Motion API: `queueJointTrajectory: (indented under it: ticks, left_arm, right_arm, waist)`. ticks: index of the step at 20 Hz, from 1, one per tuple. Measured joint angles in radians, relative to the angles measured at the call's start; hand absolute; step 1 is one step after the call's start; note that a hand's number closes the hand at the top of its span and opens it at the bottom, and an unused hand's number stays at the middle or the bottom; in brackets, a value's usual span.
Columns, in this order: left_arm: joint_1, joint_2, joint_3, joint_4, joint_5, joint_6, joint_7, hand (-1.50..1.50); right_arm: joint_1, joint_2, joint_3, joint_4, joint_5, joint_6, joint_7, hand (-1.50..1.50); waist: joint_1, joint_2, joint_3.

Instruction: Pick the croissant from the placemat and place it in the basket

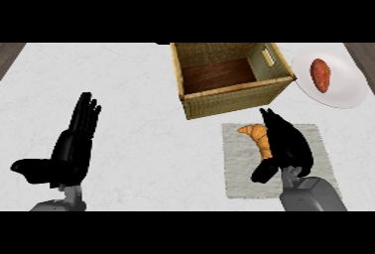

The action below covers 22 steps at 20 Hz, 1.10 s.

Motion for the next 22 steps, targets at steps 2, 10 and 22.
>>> queueJointTrajectory:
  ticks: [2,10,22]
  left_arm:
    - [0.015,-0.003,0.003,-0.010,0.001,-0.012,-0.005,0.00]
    - [0.016,-0.018,0.017,-0.019,-0.015,-0.032,0.006,0.00]
    - [0.005,-0.028,0.035,0.008,-0.024,-0.047,-0.007,0.00]
  right_arm:
    - [0.006,0.006,-0.015,0.010,0.007,0.001,-0.019,-1.50]
    - [-0.003,0.042,-0.055,0.068,0.051,-0.011,-0.062,-1.50]
    - [-0.068,0.006,-0.077,0.211,0.088,0.000,-0.213,1.50]
  waist:
    - [0.000,0.000,0.000]
    - [0.000,0.000,0.000]
    - [0.000,-0.006,-0.006]
